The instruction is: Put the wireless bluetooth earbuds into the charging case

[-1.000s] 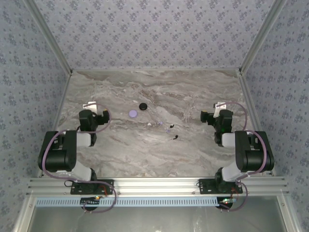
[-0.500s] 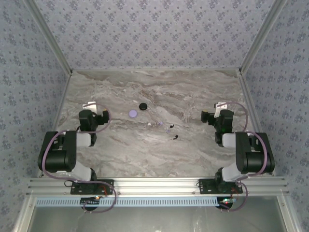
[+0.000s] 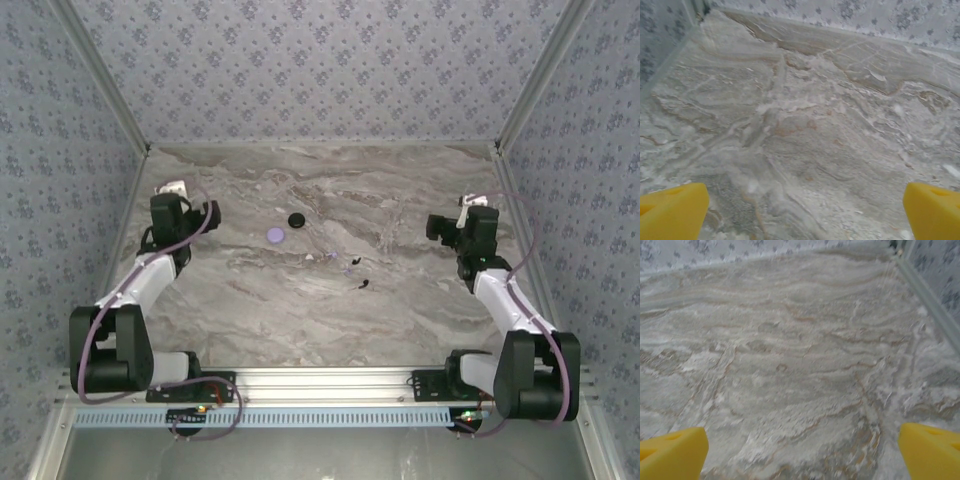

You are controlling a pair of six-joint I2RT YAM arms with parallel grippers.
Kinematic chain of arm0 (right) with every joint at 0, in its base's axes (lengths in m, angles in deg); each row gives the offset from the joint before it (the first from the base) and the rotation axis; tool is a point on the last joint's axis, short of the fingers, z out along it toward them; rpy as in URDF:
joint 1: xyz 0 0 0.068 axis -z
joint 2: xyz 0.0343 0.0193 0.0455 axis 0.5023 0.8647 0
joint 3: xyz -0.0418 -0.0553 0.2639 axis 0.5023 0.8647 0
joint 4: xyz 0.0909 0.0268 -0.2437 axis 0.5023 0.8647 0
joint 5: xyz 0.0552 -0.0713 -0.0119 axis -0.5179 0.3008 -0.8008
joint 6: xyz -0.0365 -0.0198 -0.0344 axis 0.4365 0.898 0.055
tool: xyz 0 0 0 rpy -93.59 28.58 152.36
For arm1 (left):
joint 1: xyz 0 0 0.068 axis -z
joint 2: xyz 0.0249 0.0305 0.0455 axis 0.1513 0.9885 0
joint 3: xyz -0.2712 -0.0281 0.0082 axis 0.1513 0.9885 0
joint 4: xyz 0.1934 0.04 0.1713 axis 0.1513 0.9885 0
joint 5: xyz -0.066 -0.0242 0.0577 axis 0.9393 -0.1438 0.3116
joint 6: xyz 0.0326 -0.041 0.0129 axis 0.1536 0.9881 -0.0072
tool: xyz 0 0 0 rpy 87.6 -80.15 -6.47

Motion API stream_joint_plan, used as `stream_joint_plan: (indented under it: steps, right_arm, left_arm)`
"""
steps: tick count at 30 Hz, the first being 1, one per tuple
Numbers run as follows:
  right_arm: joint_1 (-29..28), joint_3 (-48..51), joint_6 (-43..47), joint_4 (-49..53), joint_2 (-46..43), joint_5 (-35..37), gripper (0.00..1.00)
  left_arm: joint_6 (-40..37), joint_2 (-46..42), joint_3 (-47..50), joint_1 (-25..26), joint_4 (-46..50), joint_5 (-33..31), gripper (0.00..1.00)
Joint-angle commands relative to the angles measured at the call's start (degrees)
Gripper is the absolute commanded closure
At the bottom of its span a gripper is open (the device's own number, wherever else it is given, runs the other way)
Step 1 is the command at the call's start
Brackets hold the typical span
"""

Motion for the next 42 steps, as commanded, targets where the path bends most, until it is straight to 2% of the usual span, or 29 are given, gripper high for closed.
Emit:
stream_joint_plan:
  steps: [1, 4, 7, 13, 16, 29, 36, 42]
  right_arm:
    - [-0.05, -3.63, -3.36, 14.67, -1.17, -6.51, 0.0]
    - [-0.46, -5.4, -6.22, 18.6, -0.74, -8.72, 0.0]
    - [-0.75, -6.56, -9.01, 22.4, -0.07, -7.57, 0.0]
    - [-1.61, -7.37, -9.9, 27.25, 0.44, -8.72, 0.0]
    - [-2.39, -7.12, -10.43, 28.63, 0.34, -8.93, 0.0]
    - [-4.86, -7.04, -11.86, 31.96, -0.01, -6.53, 0.0]
    - [-5.19, -7.33, -11.94, 33.5, -0.27, -4.82, 0.0]
    - [-5.24, -7.2, -12.04, 33.99, -0.53, -4.42, 0.0]
  left_arm:
    - [2.16, 3.36, -6.86, 2.72, 15.01, 4.81, 0.01]
    - [1.37, 7.55, -13.09, 7.04, 21.01, 4.36, 0.01]
    - [1.69, 12.57, -19.67, 10.96, 26.89, 5.33, 0.01]
    - [-5.43, 22.86, -30.72, 18.85, 33.45, 5.47, 0.01]
    - [-9.15, 28.02, -36.15, 21.03, 36.7, 6.81, 0.01]
    - [-17.25, 46.42, -55.37, 25.38, 47.79, 10.52, 0.01]
    - [-17.4, 51.55, -59.84, 26.66, 49.44, 9.91, 0.09]
    - [-16.75, 53.26, -60.81, 27.13, 49.18, 7.42, 0.11]
